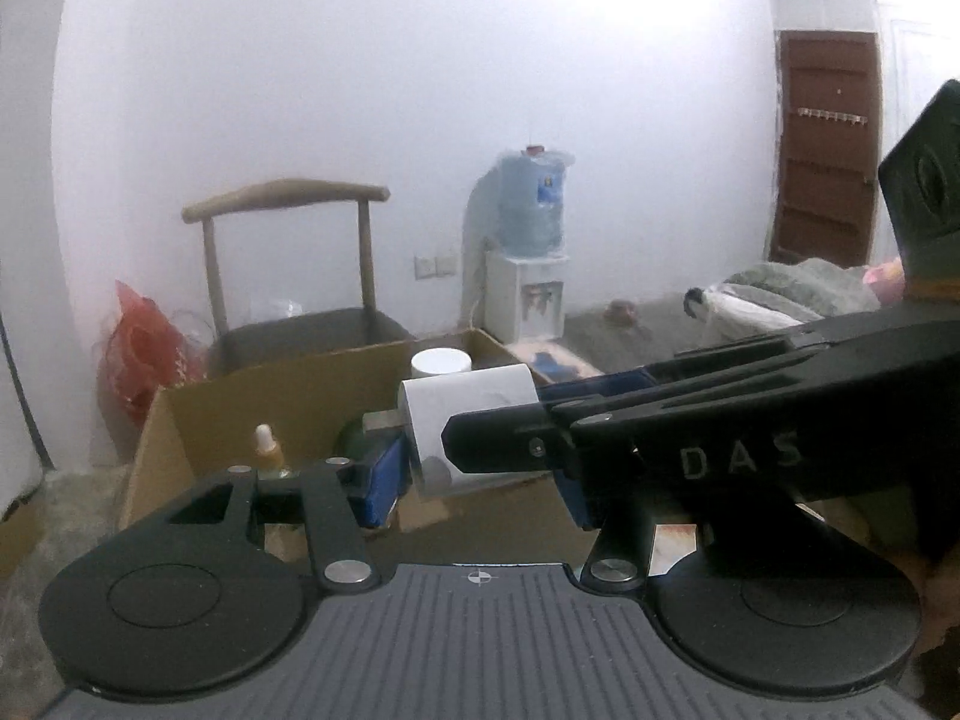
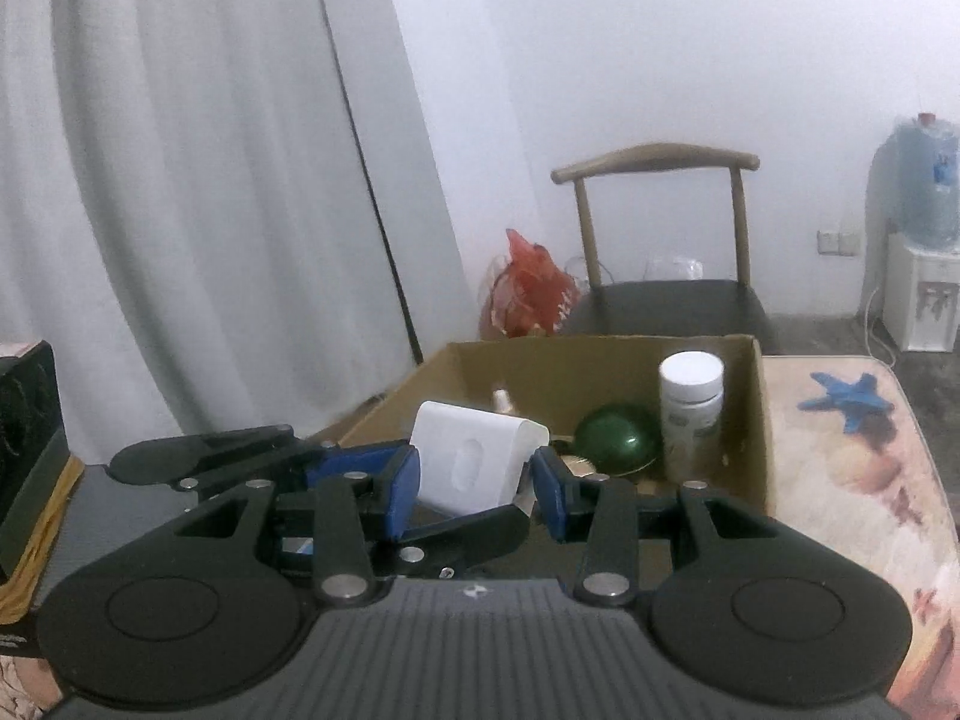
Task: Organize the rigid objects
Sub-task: 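Carry the white cube into the box and open the right gripper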
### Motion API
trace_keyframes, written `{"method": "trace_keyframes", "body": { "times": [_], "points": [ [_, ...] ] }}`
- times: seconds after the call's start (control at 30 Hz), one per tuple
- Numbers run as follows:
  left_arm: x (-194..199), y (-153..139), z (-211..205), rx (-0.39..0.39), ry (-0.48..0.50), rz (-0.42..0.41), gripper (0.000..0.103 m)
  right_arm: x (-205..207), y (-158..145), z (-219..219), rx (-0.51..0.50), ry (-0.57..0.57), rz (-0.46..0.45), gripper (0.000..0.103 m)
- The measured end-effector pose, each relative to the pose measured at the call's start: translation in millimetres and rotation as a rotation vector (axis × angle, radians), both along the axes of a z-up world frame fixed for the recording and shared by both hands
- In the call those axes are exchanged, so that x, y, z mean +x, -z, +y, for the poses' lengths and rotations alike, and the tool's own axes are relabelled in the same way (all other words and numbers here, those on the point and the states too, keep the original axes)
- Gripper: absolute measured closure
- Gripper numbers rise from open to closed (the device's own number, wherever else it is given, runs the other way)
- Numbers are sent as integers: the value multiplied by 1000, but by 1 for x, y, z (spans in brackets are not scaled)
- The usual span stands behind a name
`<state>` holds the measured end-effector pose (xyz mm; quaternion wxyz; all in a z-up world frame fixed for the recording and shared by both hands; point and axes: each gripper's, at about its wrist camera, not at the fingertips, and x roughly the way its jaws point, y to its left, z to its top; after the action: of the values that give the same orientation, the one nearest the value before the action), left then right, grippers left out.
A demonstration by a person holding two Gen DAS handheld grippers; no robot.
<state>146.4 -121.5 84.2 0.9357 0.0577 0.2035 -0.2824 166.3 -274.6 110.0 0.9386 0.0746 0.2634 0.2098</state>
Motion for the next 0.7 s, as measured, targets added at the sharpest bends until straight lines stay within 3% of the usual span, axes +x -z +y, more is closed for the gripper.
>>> {"method": "trace_keyframes", "body": {
  "times": [0.13, 0.3, 0.43, 0.53, 0.7],
  "points": [
    [43, 11, -16, 17, 23, 103, 50, 49, 10, -15, -12, 15, 117, 58],
    [104, 36, -30, -7, 50, 336, 50, 111, 35, -31, -33, 33, 321, 58],
    [131, 51, -28, -37, 55, 472, 50, 142, 52, -38, -49, 18, 444, 58],
    [140, 57, -27, -57, 58, 536, 50, 153, 54, -34, -107, 7, 466, 58],
    [150, 62, -30, -63, 48, 575, 50, 158, 56, -28, -179, -11, 470, 59]
  ]
}}
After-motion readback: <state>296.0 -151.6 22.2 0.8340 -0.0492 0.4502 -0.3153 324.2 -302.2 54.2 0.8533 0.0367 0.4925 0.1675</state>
